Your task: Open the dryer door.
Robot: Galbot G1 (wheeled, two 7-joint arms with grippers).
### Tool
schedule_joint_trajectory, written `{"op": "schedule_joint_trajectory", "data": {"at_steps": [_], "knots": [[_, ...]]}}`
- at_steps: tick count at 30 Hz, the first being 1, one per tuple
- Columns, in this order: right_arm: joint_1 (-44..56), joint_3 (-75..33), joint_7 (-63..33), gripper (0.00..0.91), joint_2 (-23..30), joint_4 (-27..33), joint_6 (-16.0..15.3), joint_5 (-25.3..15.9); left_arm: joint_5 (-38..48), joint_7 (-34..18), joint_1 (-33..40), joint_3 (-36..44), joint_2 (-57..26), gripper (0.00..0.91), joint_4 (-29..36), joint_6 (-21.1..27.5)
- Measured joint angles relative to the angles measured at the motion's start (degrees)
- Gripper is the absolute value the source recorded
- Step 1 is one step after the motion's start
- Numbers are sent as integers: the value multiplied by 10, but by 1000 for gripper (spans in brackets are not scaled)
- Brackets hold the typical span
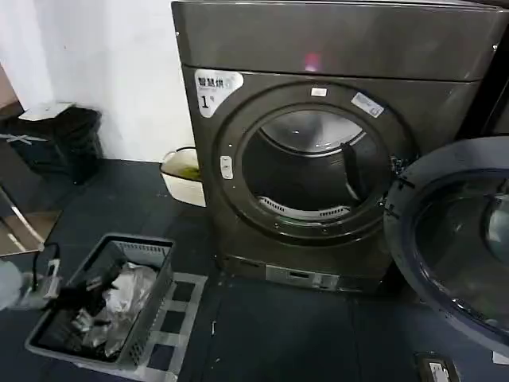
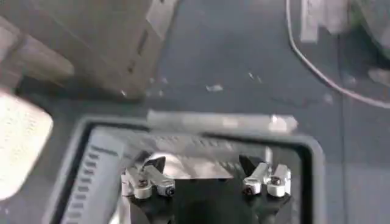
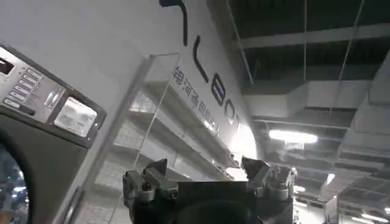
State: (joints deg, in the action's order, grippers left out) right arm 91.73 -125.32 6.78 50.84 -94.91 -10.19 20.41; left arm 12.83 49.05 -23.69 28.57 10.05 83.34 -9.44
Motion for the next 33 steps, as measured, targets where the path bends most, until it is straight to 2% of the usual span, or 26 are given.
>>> {"op": "schedule_joint_trajectory", "data": {"at_steps": [6,33], "knots": [[-1,8,0,907,8,-7,0,0,-59,15,-30,-35,-8,907,-9,10],[8,-1,0,907,12,-13,1,0,-100,28,-36,-55,-11,907,-19,17]]}}
